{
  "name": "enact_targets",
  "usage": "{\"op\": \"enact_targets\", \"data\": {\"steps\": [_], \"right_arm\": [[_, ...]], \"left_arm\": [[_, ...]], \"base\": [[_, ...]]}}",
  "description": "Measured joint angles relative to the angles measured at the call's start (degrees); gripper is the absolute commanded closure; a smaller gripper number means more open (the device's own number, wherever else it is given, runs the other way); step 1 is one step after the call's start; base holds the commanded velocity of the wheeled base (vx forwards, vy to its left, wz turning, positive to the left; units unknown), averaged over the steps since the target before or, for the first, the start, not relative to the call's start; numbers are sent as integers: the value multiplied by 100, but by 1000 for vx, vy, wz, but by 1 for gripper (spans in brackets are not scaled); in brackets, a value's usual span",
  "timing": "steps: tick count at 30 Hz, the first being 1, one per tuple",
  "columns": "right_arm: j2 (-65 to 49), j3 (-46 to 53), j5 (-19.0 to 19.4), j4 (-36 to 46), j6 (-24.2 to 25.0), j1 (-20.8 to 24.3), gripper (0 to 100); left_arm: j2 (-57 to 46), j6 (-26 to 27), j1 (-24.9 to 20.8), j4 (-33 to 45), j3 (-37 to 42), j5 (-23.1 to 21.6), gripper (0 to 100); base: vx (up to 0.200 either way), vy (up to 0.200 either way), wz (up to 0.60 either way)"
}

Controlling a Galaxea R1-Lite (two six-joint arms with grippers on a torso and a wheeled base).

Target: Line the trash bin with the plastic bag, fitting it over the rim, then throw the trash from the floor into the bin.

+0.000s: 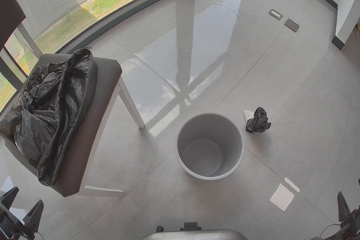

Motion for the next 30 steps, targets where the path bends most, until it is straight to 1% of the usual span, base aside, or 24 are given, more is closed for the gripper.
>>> {"op": "enact_targets", "data": {"steps": [5, 8, 12, 15, 19, 26, 30], "right_arm": [[0, 0, 2, 2, -13, 0, 0], [0, 0, 0, 2, -24, 0, 0], [0, 0, 0, 2, -30, 0, 0], [0, 0, -9, 5, -27, 0, 0], [0, 0, -22, 10, -13, 0, 0], [0, 0, -44, 5, -2, 0, 0], [0, 0, -52, 5, -5, 0, 0]], "left_arm": [[1007, 24, 16, -57, -226, 61, 0], [1536, 20, 126, -200, -319, 93, 0], [2297, 11, 558, -728, -377, 94, 0], [2675, -2, 831, -1086, -366, 88, 0], [2981, -13, 1034, -1203, -344, 74, 0], [3263, -18, 1093, -1215, -272, 49, 0], [3369, -196, 1093, -1220, -267, -145, 0]], "base": [[0, 0, 0], [0, 0, 0], [0, 0, 0], [0, 0, 0], [0, 0, 0], [0, 0, 0], [0, 0, 0]]}}
